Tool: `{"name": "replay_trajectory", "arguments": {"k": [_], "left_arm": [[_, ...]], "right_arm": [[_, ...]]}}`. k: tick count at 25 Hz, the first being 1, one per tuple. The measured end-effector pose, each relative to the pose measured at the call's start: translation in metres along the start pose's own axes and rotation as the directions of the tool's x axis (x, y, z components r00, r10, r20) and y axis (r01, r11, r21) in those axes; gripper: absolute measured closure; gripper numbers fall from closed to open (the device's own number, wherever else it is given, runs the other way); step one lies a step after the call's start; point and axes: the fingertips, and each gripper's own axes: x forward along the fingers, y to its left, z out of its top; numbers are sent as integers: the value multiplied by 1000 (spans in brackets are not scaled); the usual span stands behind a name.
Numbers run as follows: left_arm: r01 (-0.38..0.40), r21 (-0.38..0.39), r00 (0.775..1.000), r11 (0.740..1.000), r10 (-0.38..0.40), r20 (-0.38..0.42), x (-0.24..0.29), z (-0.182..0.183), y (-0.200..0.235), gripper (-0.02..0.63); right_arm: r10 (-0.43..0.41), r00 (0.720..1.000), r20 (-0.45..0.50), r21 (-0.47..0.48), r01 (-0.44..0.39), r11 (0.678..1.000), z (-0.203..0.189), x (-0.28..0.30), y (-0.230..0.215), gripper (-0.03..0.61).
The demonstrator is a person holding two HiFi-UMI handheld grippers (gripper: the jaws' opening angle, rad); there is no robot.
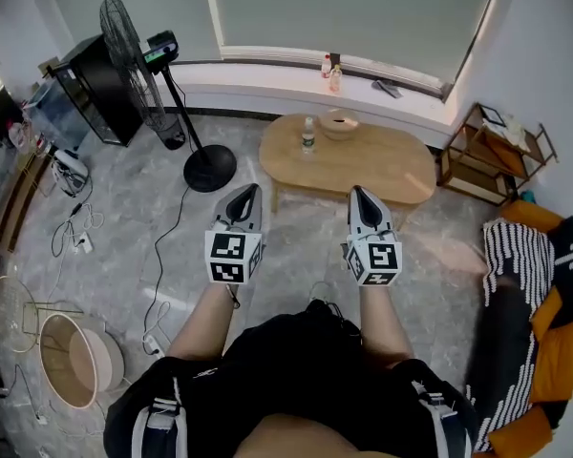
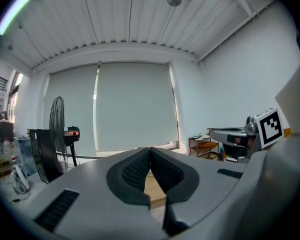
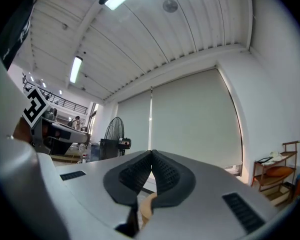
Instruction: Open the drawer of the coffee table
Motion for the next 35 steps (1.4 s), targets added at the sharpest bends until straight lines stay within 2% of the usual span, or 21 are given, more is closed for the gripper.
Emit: {"name": "replay_trajectory", "arguments": {"k": [7, 12, 17, 21, 28, 35], "left_arm": [[-34, -72, 999, 997, 32, -21, 138, 13, 16, 592], [-32, -44, 998, 999, 29, -58, 207, 10, 19, 592], [9, -7, 997, 1000, -10, -83, 250, 3, 25, 592], [65, 4, 995, 998, -64, -76, 269, -3, 37, 592], [209, 63, 974, 976, -202, -98, 280, -24, 95, 592], [325, 8, 940, 946, -322, -115, 296, -54, 150, 592]], "right_arm": [[57, 998, -40, 12, -56, 998, -22, 116, -88, 561], [61, 996, -59, 38, -59, 998, -39, 174, -132, 563], [41, 996, -79, 50, -37, 998, -52, 210, -149, 563], [13, 996, -86, 35, -10, 999, -58, 231, -144, 561], [-93, 991, -98, 21, 96, 995, -65, 260, -90, 563], [-201, 970, -135, 20, 206, 978, -92, 285, -49, 561]]}}
